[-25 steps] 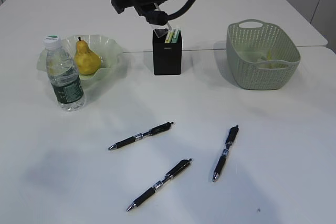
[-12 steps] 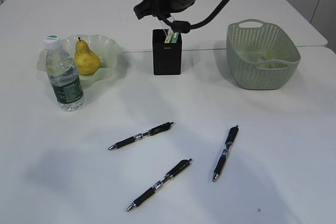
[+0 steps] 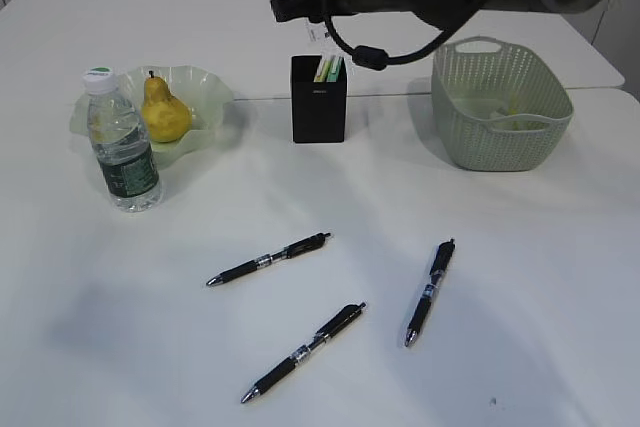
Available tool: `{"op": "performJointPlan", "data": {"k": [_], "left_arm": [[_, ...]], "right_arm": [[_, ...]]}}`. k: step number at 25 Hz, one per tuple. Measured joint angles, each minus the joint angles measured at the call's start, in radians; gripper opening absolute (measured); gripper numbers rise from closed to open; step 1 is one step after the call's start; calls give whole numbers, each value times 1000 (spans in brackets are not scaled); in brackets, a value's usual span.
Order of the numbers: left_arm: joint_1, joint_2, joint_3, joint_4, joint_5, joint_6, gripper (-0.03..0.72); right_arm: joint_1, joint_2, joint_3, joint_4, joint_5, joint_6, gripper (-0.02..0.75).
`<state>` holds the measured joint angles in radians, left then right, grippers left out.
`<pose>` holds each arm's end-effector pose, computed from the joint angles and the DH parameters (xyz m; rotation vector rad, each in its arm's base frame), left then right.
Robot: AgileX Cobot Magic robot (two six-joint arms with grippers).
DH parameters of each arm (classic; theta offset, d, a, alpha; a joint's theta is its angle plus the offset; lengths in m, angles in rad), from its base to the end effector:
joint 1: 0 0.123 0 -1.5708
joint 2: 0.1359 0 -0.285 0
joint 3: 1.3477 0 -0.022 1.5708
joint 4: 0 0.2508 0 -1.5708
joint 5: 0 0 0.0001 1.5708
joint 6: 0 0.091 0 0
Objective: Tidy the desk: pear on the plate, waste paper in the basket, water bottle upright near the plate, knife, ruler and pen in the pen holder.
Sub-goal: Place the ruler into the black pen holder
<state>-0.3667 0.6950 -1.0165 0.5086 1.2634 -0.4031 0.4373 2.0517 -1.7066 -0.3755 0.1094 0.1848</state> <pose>0.0941 0.0091 0.3947 -0.0737 2.2829 0.2658 0.4527 0.2076 0.2807 -0.5694 1.8465 0.1275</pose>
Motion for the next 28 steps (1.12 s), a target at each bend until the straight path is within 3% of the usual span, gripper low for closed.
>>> {"op": "performJointPlan", "data": {"k": [23, 28], "left_arm": [[0, 0, 0, 21, 0, 0, 238], [0, 0, 0, 21, 0, 0, 238]], "right_arm": [[-37, 157, 40, -26, -398, -3, 302], [-57, 183, 28, 43, -444, -15, 302]]}}
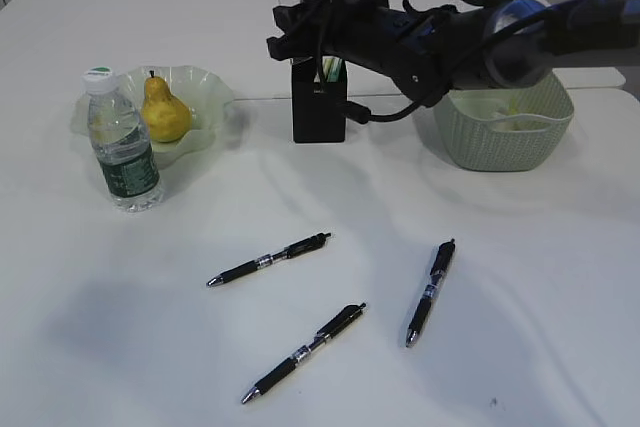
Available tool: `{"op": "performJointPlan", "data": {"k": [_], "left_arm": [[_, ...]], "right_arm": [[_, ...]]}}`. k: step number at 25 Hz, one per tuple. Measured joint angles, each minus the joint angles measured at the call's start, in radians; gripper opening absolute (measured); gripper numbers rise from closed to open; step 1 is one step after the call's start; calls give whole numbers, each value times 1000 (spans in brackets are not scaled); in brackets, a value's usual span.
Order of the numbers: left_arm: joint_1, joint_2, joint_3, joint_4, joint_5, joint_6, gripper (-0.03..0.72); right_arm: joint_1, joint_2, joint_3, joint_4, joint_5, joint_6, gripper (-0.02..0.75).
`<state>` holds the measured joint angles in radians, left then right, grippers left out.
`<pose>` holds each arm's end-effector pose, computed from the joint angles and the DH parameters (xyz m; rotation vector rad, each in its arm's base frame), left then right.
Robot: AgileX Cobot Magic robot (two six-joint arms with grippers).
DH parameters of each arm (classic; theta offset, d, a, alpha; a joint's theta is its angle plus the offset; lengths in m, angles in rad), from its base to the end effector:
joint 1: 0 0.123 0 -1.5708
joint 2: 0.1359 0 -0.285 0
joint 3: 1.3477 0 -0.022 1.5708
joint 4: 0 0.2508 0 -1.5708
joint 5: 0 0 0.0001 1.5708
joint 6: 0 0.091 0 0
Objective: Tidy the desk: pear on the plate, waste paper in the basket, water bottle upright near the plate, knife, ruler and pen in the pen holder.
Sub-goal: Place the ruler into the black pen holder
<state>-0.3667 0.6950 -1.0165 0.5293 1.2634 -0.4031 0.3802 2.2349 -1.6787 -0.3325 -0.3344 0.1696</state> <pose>0.0943 0.0107 0.3955 -0.0747 2.2736 0.2897 0.4863 0.2048 0.2141 -0.5258 1.6469 0.2656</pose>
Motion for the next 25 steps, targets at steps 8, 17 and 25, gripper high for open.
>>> {"op": "performJointPlan", "data": {"k": [8, 17, 25], "left_arm": [[0, 0, 0, -3, 0, 0, 238], [0, 0, 0, -3, 0, 0, 237], [0, 0, 0, -5, 0, 0, 237]], "right_arm": [[-15, 52, -70, 35, -4, -2, 302], [-28, 113, -129, 65, -4, -4, 302], [-31, 146, -157, 69, 30, -4, 302]]}}
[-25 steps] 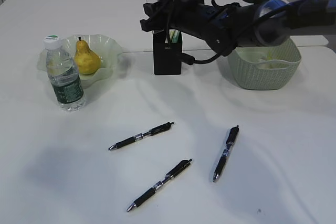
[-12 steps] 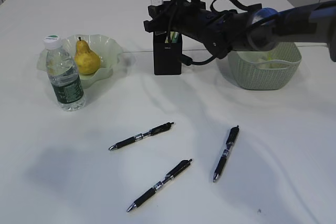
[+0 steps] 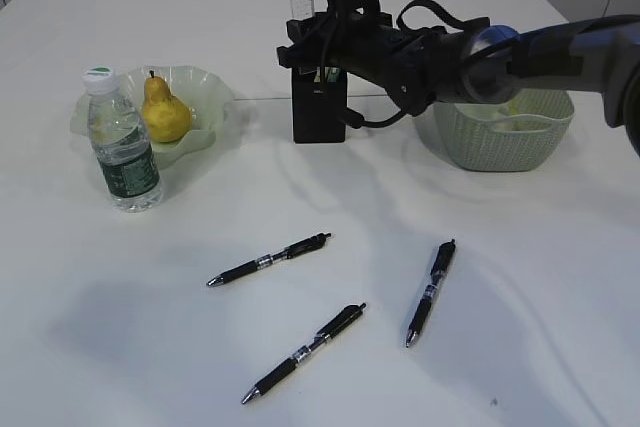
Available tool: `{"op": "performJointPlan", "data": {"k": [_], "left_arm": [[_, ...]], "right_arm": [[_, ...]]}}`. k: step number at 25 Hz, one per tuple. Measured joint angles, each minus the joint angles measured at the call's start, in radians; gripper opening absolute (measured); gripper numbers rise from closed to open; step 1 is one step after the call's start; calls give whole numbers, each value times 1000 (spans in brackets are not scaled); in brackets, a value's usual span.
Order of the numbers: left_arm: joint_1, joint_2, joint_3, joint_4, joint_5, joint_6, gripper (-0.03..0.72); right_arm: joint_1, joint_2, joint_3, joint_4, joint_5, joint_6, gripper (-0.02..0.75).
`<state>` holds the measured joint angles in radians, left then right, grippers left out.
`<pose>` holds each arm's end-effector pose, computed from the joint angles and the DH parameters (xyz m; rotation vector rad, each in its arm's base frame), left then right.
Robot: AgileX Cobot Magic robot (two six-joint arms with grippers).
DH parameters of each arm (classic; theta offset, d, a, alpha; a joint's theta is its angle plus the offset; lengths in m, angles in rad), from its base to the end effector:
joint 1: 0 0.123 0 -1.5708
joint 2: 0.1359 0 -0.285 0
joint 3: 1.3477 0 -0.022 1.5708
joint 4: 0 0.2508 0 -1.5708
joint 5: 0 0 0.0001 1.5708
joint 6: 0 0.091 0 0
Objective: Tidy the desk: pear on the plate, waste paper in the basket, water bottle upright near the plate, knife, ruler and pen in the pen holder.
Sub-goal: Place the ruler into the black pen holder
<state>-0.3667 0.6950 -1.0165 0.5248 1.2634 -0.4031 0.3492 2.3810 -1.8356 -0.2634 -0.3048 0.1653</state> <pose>0.0943 0.0104 0.3953 -0.0745 2.2757 0.2845 0.5194 0.1967 0.1836 -0.4324 1.6861 0.2609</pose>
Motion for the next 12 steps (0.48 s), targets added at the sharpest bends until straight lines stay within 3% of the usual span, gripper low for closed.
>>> {"op": "performJointPlan", "data": {"k": [12], "left_arm": [[0, 0, 0, -8, 0, 0, 237]], "right_arm": [[-9, 19, -11, 6, 0, -2, 302]]}}
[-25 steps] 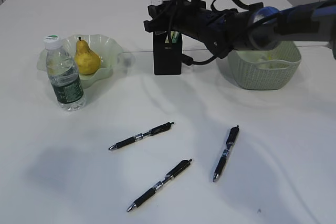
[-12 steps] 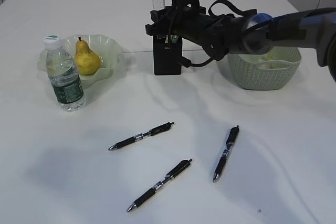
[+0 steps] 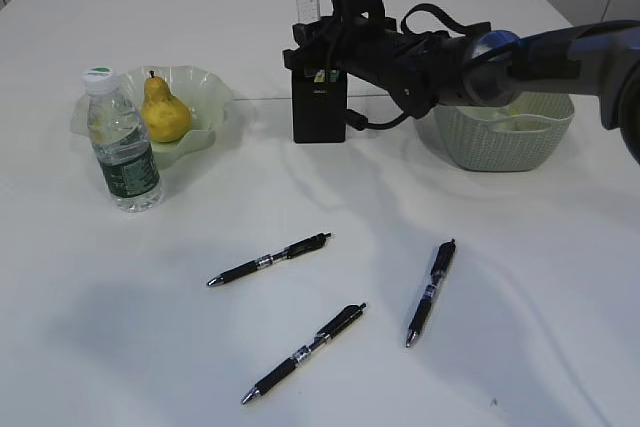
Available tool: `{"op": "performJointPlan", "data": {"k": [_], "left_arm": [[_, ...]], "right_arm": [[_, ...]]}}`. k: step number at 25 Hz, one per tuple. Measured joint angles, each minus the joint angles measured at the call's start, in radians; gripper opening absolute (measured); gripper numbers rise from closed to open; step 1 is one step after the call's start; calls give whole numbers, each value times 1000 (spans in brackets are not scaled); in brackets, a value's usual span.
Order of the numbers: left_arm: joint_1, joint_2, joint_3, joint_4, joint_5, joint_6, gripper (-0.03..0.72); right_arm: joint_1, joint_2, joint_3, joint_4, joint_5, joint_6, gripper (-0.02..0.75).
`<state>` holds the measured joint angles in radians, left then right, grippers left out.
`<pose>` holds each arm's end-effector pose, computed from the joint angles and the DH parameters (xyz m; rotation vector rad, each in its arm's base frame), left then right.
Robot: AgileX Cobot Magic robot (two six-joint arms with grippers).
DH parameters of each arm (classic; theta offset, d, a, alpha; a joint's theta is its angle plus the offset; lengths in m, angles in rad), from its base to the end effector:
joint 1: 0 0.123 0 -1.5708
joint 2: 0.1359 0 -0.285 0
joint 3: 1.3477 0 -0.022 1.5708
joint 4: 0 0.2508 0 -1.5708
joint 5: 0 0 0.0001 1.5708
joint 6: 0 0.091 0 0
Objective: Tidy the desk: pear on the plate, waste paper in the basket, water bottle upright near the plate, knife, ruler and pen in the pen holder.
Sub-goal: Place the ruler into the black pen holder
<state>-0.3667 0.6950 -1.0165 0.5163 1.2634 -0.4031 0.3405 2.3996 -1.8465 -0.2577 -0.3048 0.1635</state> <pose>0.0942 0.0097 0.3950 -0.0740 2.2795 0.2747 0.5233 0.1927 0.1768 -0.4221 1.6960 0.2554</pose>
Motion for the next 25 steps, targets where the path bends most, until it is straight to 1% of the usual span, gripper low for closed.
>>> {"op": "performJointPlan", "data": {"k": [5, 14, 25], "left_arm": [[0, 0, 0, -6, 0, 0, 237], [0, 0, 0, -9, 0, 0, 237], [0, 0, 0, -9, 0, 0, 237]], "right_arm": [[0, 4, -4, 0, -4, -9, 302], [0, 62, -70, 6, 14, -16, 302], [0, 85, -79, 10, 40, -18, 302]]}}
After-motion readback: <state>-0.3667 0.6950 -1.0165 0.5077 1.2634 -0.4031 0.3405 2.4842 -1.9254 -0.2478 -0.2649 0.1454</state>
